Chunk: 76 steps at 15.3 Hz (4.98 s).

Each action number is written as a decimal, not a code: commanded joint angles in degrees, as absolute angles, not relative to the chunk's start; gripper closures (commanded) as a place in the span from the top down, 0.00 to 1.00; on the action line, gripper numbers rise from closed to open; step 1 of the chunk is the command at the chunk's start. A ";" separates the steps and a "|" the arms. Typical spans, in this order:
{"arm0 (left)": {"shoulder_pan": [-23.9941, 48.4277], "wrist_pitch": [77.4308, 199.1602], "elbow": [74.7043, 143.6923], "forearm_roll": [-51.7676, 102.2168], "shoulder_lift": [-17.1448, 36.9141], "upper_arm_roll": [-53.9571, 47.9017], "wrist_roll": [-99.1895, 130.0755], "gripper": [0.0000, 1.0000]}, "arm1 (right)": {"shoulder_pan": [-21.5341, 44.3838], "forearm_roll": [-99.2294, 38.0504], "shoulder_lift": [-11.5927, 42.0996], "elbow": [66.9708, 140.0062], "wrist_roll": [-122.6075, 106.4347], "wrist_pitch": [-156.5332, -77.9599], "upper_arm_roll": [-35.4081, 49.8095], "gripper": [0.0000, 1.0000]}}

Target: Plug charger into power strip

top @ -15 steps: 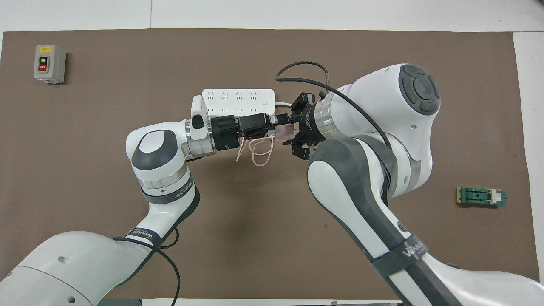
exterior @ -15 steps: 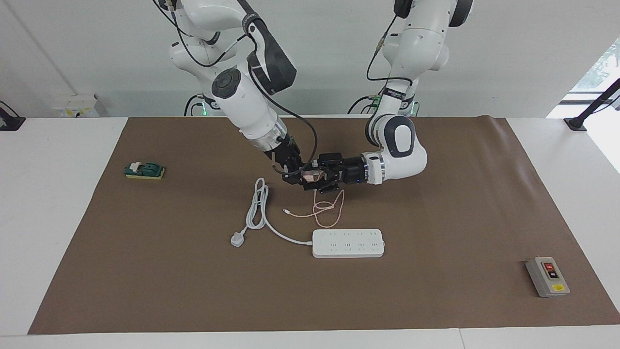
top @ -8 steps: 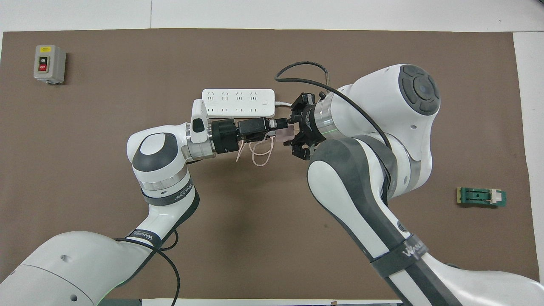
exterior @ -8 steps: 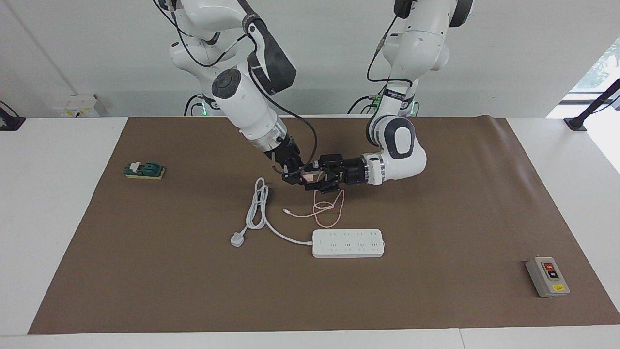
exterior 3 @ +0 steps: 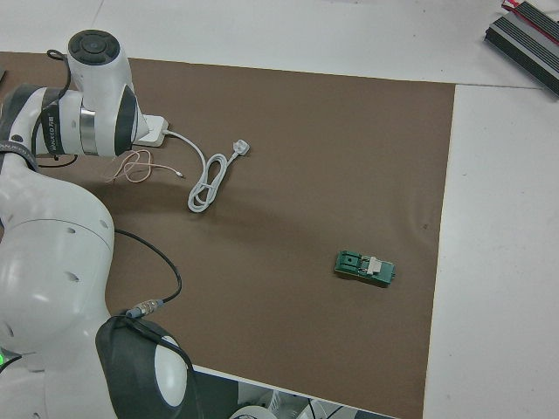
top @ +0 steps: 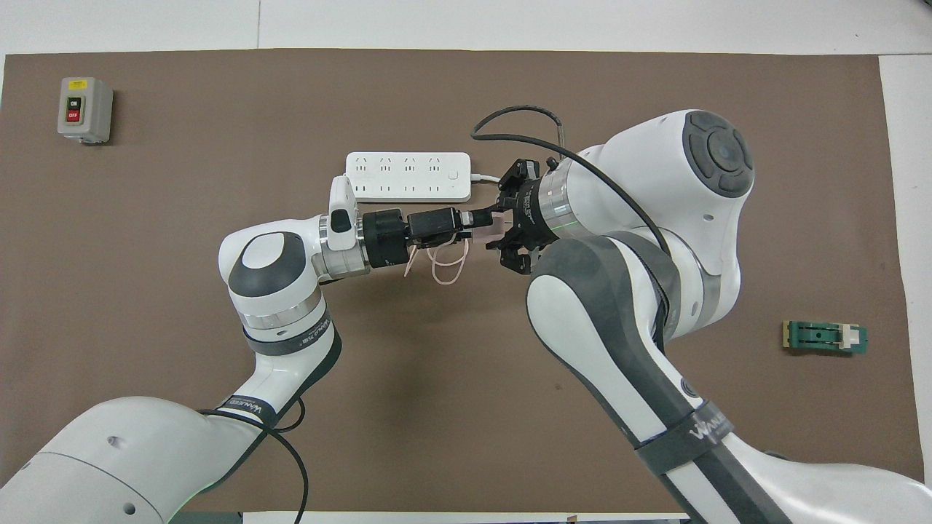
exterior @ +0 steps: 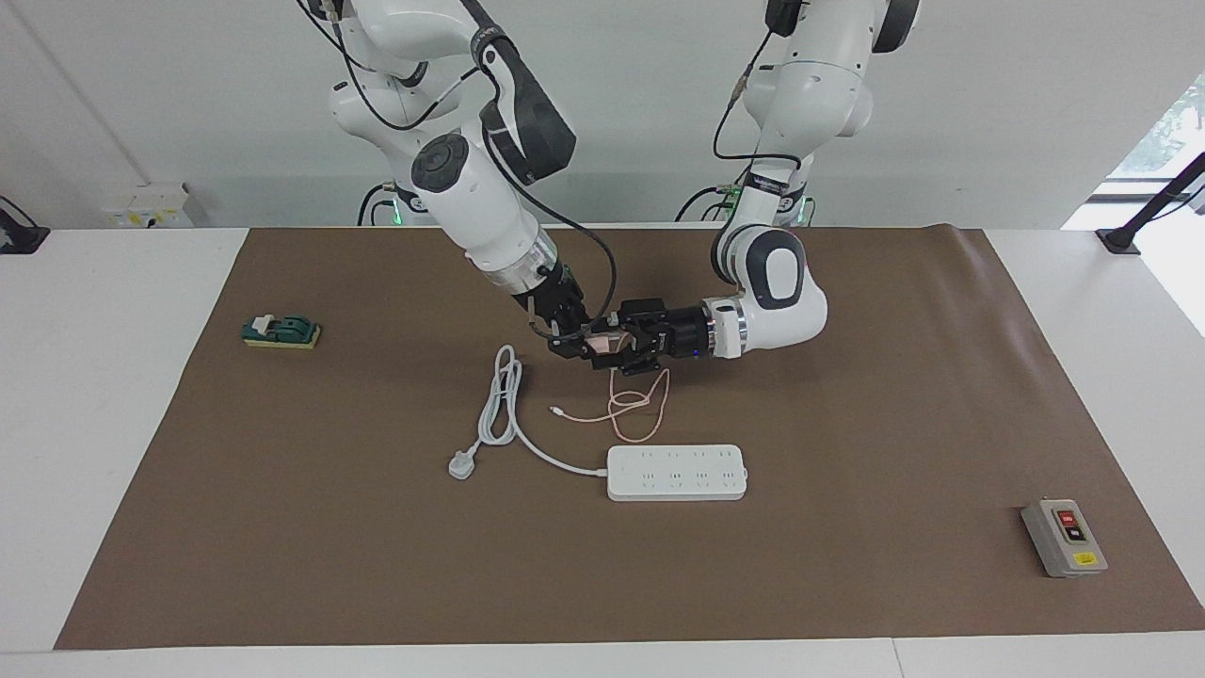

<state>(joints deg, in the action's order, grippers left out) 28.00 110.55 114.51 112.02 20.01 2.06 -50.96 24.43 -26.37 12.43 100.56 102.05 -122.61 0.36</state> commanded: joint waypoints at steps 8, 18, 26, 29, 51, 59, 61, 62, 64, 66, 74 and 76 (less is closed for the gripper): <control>27.25 108.03 117.24 112.59 17.93 2.55 -51.59 0.00 | 24.26 -27.51 10.90 101.95 103.10 -122.34 0.26 0.00; 26.28 107.58 117.60 112.15 17.84 2.55 -51.50 0.00 | 23.73 -26.63 10.29 101.69 101.69 -118.31 0.26 1.00; 22.07 115.92 115.58 98.82 12.40 3.16 -36.93 0.00 | 15.57 -18.73 7.39 101.69 93.36 -104.26 -0.18 1.00; 19.69 121.36 115.75 81.54 7.75 3.16 -25.27 0.00 | 9.95 -16.18 4.84 101.60 86.42 -100.82 -0.18 1.00; 6.33 102.58 95.54 16.71 7.82 3.16 15.37 0.00 | -4.22 -0.09 -8.61 98.88 -3.51 -84.46 -2.64 1.00; 6.94 100.98 94.75 10.37 8.00 3.08 18.44 0.00 | -4.31 -0.09 -8.61 99.23 -4.22 -87.63 -2.73 1.00; 6.94 102.99 94.66 10.02 8.09 3.08 25.36 0.00 | -4.13 0.09 -8.61 99.14 -7.19 -87.71 -2.55 1.00; 6.94 104.75 94.75 9.58 8.09 3.08 30.53 0.00 | -4.22 0.26 -8.61 99.14 -9.73 -87.71 -2.55 1.00; 7.03 108.26 95.01 8.88 8.26 2.99 41.97 0.00 | -4.22 2.10 -8.53 99.05 -16.49 -87.63 -2.55 1.00; 8.17 108.55 95.27 7.56 8.17 2.99 43.32 0.00 | -4.31 2.11 -8.61 99.14 -18.37 -87.10 -2.55 1.00; 13.26 111.53 97.12 7.38 9.48 2.99 75.21 0.00 | -4.22 2.11 -6.08 100.82 -23.55 -88.50 -0.79 1.00; 15.72 112.14 96.42 3.98 11.67 2.99 80.30 0.00 | -3.61 2.11 -5.01 100.55 -23.64 -88.51 -0.88 1.00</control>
<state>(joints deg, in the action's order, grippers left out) 12.82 110.22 96.60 7.52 9.43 2.37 74.14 -3.94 1.15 -6.32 100.47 -21.89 -87.54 -0.98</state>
